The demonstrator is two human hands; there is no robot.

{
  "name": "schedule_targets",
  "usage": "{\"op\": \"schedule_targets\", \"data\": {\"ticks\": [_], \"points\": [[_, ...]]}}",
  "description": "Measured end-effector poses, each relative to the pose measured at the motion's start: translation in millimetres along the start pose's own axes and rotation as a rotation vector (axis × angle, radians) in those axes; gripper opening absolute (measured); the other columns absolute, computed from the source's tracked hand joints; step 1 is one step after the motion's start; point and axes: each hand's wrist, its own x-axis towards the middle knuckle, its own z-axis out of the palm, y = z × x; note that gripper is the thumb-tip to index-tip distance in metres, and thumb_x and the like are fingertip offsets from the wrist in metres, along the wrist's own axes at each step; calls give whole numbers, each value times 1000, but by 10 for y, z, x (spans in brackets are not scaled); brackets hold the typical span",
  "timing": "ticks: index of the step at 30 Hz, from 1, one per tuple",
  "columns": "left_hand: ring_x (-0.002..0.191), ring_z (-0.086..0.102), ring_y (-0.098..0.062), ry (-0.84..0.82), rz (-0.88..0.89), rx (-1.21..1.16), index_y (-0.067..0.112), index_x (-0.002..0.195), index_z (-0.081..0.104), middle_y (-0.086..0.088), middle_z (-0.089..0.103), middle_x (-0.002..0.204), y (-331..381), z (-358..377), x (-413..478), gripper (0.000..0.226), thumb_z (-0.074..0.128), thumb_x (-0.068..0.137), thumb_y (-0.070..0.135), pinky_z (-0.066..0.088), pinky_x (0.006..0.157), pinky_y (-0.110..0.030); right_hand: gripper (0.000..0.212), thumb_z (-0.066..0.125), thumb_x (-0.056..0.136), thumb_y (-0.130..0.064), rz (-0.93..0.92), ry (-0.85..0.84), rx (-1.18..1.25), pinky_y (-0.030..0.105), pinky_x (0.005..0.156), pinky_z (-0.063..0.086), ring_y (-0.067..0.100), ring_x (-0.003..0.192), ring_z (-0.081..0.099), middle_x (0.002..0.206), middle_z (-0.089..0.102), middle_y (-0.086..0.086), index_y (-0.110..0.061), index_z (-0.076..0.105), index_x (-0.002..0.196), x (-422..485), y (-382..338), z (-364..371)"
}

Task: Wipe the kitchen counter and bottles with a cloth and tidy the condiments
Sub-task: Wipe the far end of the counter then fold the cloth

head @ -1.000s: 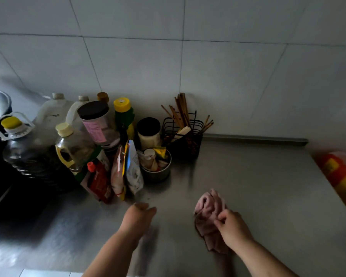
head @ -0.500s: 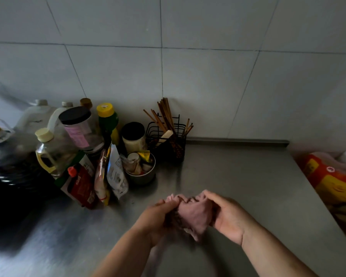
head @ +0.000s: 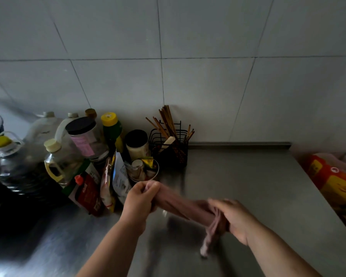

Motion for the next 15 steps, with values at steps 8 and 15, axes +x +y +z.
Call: {"op": "schedule_targets", "data": {"ticks": [8, 15], "points": [[80, 64, -22, -224, -22, -496, 7, 105, 65, -13, 67, 91, 141, -45, 100, 38, 57, 84, 38, 51, 76, -36, 16, 67, 78, -17, 76, -358, 265, 35, 70, 56, 21, 74, 67, 87, 70, 13, -9, 69, 92, -116, -82, 90], [117, 58, -35, -479, -581, -305, 3, 113, 69, -22, 66, 117, -169, 311, -186, 46, 61, 80, 34, 41, 104, -49, 19, 56, 86, -12, -18, -368, 590, 40, 91, 50, 26, 101, 69, 113, 69, 21, -8, 66, 101, -179, -232, 288]]}}
